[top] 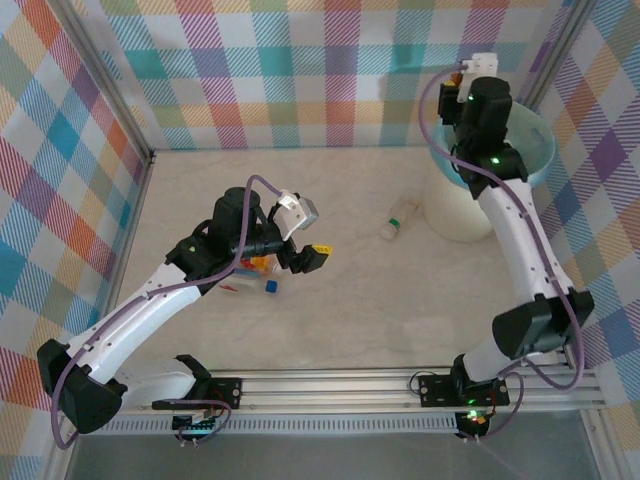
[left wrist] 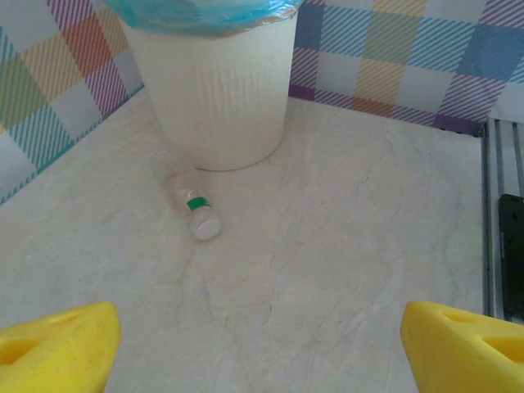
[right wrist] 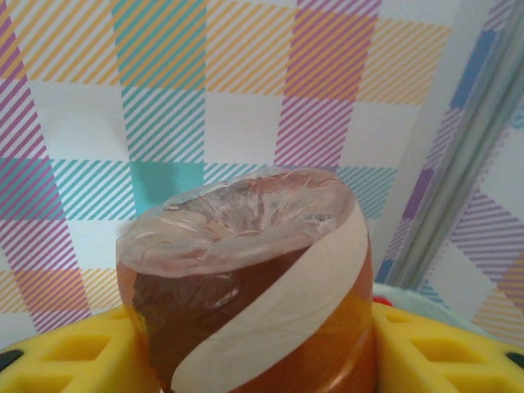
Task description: Put the plastic bottles in the bin
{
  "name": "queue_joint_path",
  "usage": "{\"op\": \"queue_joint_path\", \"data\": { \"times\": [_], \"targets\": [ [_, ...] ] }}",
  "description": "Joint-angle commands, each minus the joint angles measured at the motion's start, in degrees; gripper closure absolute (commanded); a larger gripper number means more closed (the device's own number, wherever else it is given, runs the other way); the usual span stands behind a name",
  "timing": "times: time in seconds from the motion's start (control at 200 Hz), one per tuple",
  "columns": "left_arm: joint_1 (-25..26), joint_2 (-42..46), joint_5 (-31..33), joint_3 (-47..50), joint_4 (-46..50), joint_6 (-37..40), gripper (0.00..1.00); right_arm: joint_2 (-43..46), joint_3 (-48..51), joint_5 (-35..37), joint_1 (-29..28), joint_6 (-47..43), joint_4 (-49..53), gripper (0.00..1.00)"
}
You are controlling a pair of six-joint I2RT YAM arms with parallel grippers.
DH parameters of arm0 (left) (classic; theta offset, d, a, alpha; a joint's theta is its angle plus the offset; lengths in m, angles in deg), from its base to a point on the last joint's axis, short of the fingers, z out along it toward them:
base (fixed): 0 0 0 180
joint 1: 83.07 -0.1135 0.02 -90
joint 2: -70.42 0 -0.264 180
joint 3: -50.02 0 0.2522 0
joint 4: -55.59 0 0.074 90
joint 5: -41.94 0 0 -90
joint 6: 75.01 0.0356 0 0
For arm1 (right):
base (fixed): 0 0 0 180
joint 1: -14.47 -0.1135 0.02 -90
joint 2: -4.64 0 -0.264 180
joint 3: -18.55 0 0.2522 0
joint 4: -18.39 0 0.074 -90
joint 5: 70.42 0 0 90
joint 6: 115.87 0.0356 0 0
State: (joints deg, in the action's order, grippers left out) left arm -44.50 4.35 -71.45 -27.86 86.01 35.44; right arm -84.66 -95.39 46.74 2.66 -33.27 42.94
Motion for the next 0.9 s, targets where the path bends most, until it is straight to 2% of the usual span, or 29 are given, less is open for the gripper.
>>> {"op": "queue_joint_path", "data": {
  "times": [0.0,0.17,0.3,0.36,0.59,0.715,0.895],
  "targets": [
    [0.90,0.40,0.93,0.19,-1.20,1.20,0.11,-3.00,-1.73,5.21,0.04,-5.72,-7.83,0.40],
    [0.79,0.01,1.77,1.36,-1.20,2.12,0.10,-6.73,-0.98,8.60,-1.45,-12.88,-15.70,0.32],
    [0.68,-1.00,1.64,1.06,-1.20,2.42,0.10,-8.01,-3.23,10.13,-1.81,-12.49,-13.96,0.14],
    [0.72,-1.18,1.51,1.14,-1.22,2.49,0.09,-8.13,-3.53,10.11,-1.81,-12.46,-13.43,0.12],
    [0.47,-1.44,1.43,1.18,-1.38,2.70,0.09,-8.35,-4.94,9.85,-1.94,-11.98,-10.75,0.11],
    [0.24,-1.39,1.50,1.21,-1.40,2.07,0.09,-9.31,-8.01,9.60,-1.98,-10.63,-6.09,0.12],
    [0.11,-1.55,2.60,1.50,-1.23,0.44,0.09,-10.68,-12.13,8.37,-4.17,-8.17,2.62,0.28]
  ]
}}
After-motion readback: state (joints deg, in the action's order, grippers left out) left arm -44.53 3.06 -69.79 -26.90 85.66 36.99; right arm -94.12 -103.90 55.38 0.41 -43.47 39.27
